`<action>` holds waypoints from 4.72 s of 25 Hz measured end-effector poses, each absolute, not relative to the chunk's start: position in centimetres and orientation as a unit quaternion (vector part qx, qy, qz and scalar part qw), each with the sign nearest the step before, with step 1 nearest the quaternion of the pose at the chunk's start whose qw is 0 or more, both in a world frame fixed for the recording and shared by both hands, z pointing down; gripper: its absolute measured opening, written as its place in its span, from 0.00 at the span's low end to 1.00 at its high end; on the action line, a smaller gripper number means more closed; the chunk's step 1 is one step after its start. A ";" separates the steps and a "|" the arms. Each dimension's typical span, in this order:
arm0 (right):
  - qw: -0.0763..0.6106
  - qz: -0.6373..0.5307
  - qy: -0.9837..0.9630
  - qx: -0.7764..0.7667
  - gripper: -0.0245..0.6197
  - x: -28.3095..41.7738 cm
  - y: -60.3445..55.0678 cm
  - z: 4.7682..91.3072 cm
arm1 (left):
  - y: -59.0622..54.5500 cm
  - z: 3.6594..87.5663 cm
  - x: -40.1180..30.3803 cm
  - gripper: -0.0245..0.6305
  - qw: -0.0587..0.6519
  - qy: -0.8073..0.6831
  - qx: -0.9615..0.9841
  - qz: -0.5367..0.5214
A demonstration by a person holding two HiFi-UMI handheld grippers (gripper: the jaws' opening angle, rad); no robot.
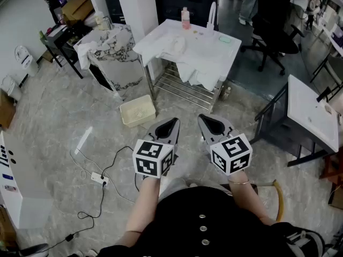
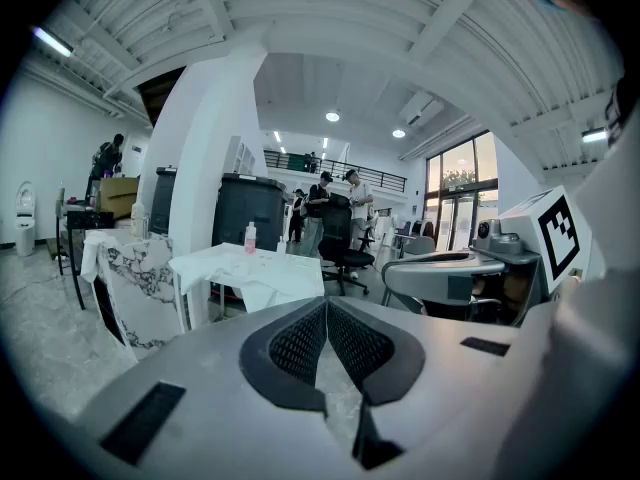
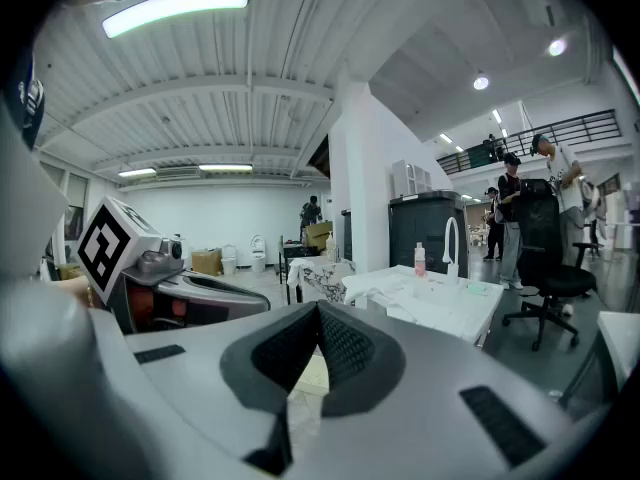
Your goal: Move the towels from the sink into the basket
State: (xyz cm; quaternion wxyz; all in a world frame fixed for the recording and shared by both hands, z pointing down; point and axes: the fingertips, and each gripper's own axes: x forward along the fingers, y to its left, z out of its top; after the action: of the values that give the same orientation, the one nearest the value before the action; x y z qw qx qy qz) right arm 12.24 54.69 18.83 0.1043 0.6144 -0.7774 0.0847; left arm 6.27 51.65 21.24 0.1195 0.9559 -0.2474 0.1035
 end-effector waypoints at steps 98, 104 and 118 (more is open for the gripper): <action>0.072 0.144 -0.736 0.658 0.41 35.0 10.1 24.0 | 6.2 25.0 25.2 0.36 0.154 -0.206 0.959 0.123; 0.077 0.157 -0.696 0.697 0.41 37.4 10.8 24.9 | 5.9 25.7 27.8 0.36 0.155 -0.151 0.967 0.135; 0.097 0.215 -0.591 0.772 0.43 42.0 15.2 29.3 | 7.8 28.8 32.2 0.36 0.166 -0.036 0.969 0.181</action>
State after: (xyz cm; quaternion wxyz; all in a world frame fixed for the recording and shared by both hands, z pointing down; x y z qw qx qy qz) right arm 42.00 15.16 29.34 0.0974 0.7716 -0.5907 0.2150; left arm 32.17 7.76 28.75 0.1659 0.9687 -0.0355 0.1810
